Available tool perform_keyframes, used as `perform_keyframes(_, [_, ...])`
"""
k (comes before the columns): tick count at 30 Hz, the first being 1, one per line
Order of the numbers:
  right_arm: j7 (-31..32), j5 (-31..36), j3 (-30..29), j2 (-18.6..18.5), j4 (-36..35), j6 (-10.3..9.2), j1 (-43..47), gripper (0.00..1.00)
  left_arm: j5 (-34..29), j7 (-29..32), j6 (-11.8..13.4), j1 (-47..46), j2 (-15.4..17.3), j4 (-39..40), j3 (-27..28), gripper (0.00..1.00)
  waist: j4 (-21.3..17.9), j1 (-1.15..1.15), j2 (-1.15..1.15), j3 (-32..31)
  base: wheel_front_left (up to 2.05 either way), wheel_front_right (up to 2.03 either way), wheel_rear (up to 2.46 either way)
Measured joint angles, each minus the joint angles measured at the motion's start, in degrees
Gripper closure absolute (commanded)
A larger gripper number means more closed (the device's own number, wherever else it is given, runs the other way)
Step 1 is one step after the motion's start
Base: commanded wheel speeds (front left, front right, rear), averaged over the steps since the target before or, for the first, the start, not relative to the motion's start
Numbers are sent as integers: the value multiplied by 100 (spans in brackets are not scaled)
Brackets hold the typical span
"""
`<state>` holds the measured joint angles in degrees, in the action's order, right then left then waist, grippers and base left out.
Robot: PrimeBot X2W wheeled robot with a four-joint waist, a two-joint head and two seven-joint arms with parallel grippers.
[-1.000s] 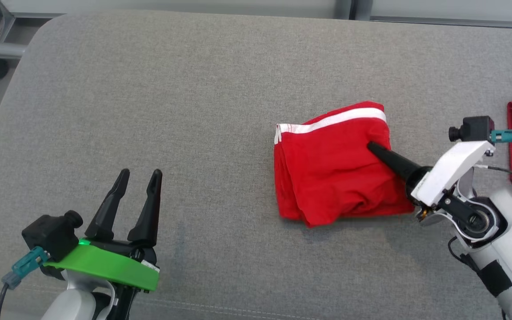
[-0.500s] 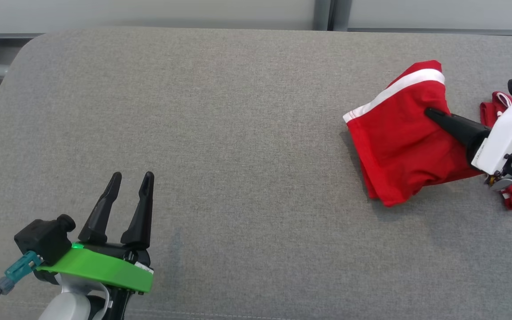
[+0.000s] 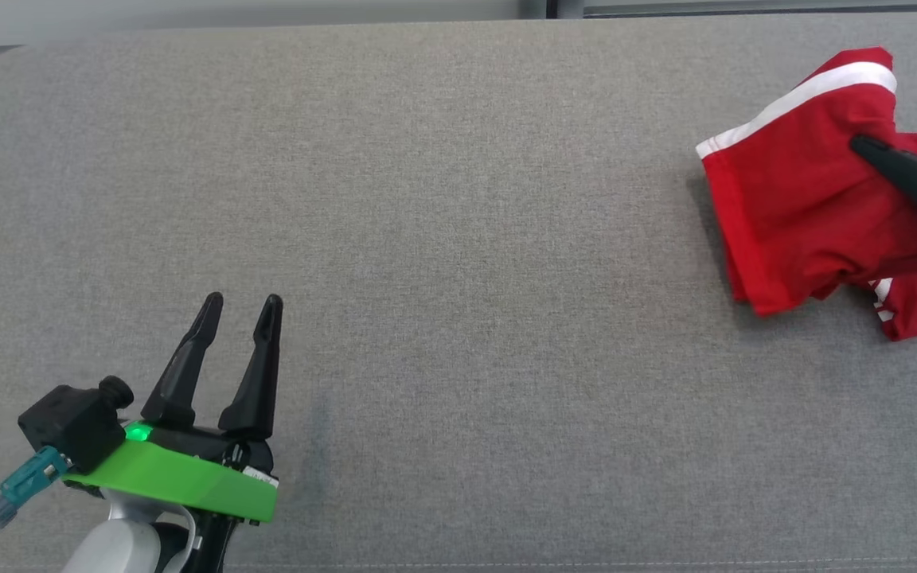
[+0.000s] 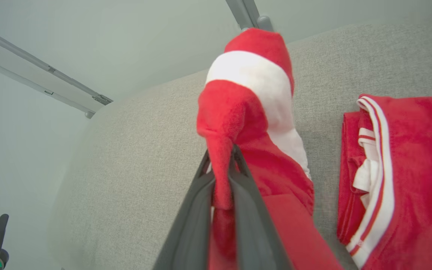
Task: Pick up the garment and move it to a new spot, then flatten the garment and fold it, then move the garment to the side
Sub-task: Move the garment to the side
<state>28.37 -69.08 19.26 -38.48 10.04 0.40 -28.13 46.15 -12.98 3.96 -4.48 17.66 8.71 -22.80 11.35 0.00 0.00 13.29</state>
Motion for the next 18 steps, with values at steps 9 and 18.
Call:
perform_keyframes(9, [-104,-9,-524,-344,185,-412,-283,100,-97,162,0,-389,-1,343,-120,0,-157,0,0,562,0,0,0])
perform_keyframes(18, [-162,222,-649,-658,538,-513,-550,100,-166,293,16,-561,102,499,-74,0,-252,0,0,1148,0,0,0])
